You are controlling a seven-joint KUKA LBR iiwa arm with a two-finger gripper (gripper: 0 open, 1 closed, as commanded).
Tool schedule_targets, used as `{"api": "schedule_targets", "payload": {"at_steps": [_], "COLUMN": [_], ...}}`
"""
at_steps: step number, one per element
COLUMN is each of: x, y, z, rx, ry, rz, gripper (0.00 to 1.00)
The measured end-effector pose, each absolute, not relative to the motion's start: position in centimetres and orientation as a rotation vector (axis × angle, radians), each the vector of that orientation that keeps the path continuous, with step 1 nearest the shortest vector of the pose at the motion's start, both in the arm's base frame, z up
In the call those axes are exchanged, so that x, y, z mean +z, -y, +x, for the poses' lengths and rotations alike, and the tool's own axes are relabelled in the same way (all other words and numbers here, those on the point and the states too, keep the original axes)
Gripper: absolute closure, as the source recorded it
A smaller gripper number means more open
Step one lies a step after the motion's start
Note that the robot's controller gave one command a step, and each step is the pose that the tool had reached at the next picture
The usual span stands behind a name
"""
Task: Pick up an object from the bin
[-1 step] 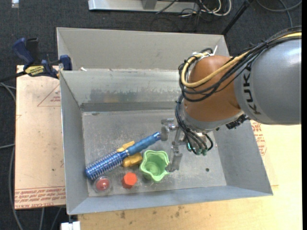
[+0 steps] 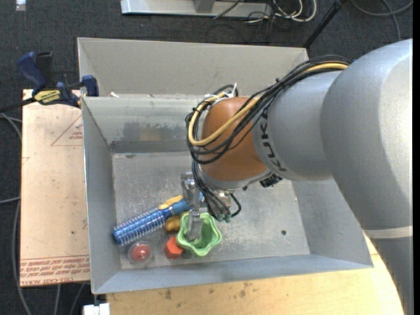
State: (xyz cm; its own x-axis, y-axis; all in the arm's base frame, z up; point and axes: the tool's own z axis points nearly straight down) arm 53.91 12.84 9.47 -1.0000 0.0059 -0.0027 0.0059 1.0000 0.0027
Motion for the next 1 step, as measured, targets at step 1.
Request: {"api": "schedule_targets", "payload": {"at_steps": [1], "x": [9.93], "y": [-12.48], "z": [53.9], "rx": [0.001], "ry": [-3.143], "rz": [0.019], "gripper": [1.0]}}
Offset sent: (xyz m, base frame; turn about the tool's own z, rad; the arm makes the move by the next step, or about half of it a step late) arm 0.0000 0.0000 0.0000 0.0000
